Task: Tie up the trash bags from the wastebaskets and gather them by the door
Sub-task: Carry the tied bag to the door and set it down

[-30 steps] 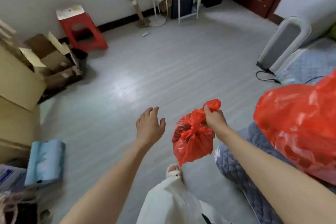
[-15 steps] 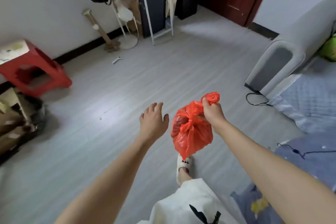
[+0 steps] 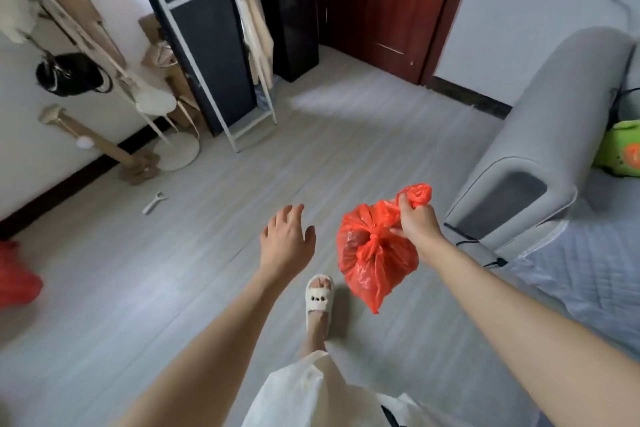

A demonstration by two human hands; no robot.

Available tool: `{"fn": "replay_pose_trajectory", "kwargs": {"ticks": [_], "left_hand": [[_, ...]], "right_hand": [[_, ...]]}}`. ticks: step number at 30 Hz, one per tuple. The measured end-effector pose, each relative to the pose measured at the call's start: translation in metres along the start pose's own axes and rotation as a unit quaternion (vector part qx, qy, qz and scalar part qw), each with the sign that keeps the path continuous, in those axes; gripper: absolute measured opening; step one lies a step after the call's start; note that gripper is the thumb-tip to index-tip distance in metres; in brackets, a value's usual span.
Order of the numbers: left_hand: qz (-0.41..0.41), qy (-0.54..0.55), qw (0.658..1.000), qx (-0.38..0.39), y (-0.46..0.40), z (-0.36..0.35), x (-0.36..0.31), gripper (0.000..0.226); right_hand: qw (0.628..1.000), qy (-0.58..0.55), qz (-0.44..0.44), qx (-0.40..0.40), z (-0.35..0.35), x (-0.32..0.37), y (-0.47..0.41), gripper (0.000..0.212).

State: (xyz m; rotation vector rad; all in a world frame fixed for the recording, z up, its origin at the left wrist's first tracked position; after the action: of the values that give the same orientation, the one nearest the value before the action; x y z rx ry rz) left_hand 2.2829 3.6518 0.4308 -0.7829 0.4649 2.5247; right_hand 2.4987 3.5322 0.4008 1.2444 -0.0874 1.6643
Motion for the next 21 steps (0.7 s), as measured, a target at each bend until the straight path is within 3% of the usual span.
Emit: {"fn": "replay_pose_trajectory", "kwargs": {"ticks": [8, 14, 18, 21], "left_hand": [[-0.057, -0.001, 0.997, 0.055, -0.256, -0.013, -0.086, 0.053], [-0.133, -0.02, 0.986, 0.101, -0.419, -0.044, -0.207, 0.052], [-0.167, -0.021, 0.979, 0.116, -0.515, -0.08, -0.282, 0.053], [-0.175, -0.02, 0.977, 0.118, -0.582, -0.109, -0.33, 0.053]], "right_hand": [[0.992, -0.083, -0.062, -0.067, 0.041, 0.093, -0.196, 0.041], [0.979, -0.147, -0.09, -0.112, 0.11, 0.153, -0.328, 0.024], [0.973, -0.172, -0.088, -0.125, 0.151, 0.184, -0.426, 0.035], [0.97, -0.182, -0.096, -0.129, 0.184, 0.192, -0.497, 0.029]]}}
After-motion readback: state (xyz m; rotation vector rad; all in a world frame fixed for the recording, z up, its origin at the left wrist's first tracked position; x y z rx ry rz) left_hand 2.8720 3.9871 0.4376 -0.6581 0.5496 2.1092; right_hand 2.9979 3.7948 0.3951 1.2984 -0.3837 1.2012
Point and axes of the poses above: each hand's wrist, its own y-axis away from the middle knuckle, its own z-axis out of the back of the hand, x = y × z, the point moved 9 cm from there along -y, towards the middle knuckle, and after that the axes turned 14 degrees about y, right-handed, at the moved point
